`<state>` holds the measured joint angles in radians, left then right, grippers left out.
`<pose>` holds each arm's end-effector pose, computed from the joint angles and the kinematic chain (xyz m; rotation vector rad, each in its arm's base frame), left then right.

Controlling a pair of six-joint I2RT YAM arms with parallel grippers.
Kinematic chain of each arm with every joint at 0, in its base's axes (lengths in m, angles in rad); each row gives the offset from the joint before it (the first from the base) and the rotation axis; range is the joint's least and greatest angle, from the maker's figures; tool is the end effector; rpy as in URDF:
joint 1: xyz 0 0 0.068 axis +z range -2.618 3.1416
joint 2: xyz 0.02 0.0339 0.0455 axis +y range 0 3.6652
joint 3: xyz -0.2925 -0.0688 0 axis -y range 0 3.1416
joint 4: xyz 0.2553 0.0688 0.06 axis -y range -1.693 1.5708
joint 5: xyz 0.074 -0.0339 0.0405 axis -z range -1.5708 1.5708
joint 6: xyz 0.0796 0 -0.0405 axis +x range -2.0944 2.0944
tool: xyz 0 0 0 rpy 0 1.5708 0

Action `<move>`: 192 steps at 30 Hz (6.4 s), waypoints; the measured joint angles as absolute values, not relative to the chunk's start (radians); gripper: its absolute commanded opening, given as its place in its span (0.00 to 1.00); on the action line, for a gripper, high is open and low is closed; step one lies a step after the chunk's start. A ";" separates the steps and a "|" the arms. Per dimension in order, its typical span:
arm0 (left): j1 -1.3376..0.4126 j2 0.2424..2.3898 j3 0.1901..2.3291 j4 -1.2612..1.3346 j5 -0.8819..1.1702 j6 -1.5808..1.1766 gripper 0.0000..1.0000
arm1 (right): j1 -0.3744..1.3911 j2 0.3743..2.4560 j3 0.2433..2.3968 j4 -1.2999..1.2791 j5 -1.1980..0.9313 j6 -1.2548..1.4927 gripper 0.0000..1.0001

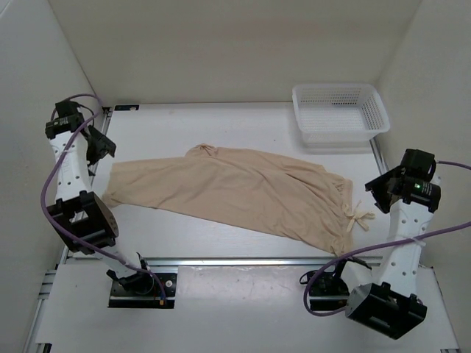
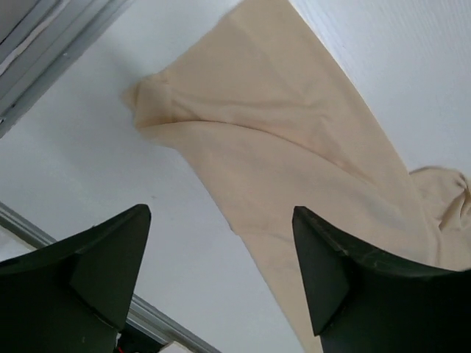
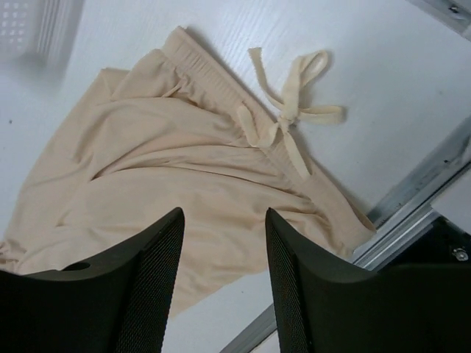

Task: Fold and stack the trousers
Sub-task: Flatten the trousers out

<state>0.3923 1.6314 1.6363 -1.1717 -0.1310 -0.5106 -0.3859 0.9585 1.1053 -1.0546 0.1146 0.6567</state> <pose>0.3221 0.1445 0.3261 -1.2228 2.4381 0.1456 0.1725 -0.0799 0.3289 1.2723 2.1176 -0.0256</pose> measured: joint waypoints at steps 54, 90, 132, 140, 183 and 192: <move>-0.252 2.579 2.450 -1.217 -0.002 -0.359 0.10 | -0.246 2.000 1.429 -0.787 0.063 0.812 0.00; -0.241 2.624 2.513 -1.205 -0.039 -0.367 0.11 | -0.193 2.048 1.488 -0.788 0.110 0.824 0.00; -0.297 1.950 1.816 -1.062 0.058 -0.370 0.99 | -0.287 1.522 1.348 -0.843 0.338 0.788 0.00; -0.184 1.977 1.884 -1.098 -0.002 -0.400 0.22 | -0.296 1.517 1.344 -0.847 0.337 0.781 0.00; 0.068 2.447 2.268 -1.121 0.056 -0.486 0.48 | -0.296 1.517 1.336 -0.838 0.278 0.769 0.00; 0.068 2.450 2.268 -1.121 0.045 -0.481 0.55 | -0.296 1.517 1.332 -0.837 0.275 0.767 0.00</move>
